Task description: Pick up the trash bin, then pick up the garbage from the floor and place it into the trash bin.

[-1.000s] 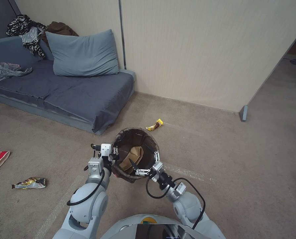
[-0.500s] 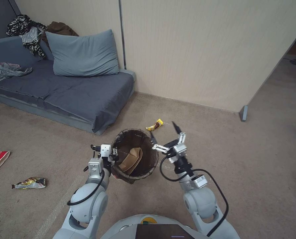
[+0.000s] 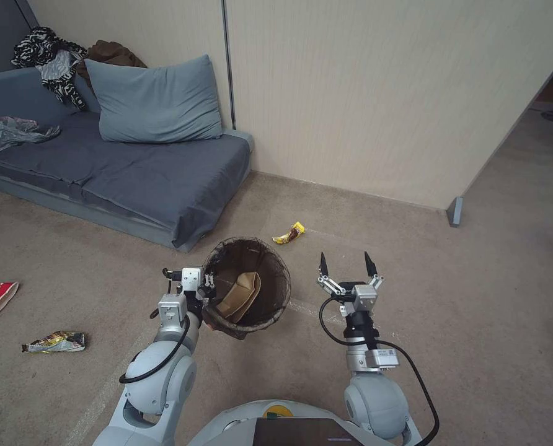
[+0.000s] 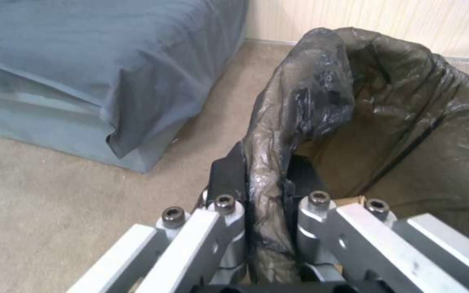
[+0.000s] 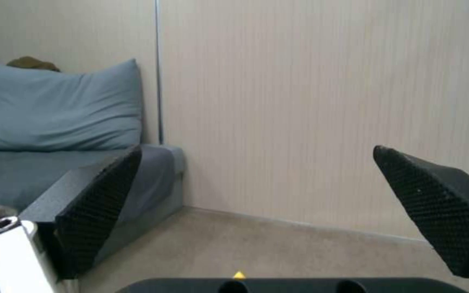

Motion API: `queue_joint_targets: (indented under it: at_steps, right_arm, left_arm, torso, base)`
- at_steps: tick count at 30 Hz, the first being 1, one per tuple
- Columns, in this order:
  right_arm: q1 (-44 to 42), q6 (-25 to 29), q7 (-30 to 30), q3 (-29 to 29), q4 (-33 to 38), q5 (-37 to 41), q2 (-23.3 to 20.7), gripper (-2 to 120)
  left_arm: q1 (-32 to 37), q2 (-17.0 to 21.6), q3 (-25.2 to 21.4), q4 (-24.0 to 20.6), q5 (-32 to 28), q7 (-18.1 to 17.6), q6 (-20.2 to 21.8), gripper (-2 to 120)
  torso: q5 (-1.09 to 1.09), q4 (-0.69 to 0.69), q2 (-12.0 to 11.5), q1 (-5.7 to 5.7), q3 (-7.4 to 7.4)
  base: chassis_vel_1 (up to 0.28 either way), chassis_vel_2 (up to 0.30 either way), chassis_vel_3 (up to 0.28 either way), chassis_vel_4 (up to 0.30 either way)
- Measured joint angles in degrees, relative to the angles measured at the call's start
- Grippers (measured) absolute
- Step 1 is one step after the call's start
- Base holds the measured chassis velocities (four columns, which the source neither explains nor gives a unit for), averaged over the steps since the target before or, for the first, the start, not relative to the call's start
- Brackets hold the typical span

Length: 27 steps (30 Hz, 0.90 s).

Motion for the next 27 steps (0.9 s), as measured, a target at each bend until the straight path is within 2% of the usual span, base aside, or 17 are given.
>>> queue_joint_targets:
  at_steps: [8, 27]
  right_arm:
    - [-0.4, 3.1, -0.9, 1.2, -2.5, -1.0, 0.5, 100]
    - [0.3, 3.1, -1.5, 1.3, -3.1, -0.7, 0.8, 100]
  left_arm:
    - [-0.1, 0.0, -0.2, -0.3, -0.3, 0.0, 0.0, 7]
    - [0.1, -0.1, -0.2, -0.5, -0.3, 0.0, 0.0, 7]
  torso:
    - [0.0, 0.0, 0.0, 0.0, 0.0]
    - [0.0, 0.0, 0.0, 0.0, 0.0]
  base:
    - [0.0, 0.0, 0.0, 0.0]
    - [0.0, 0.0, 0.0, 0.0]
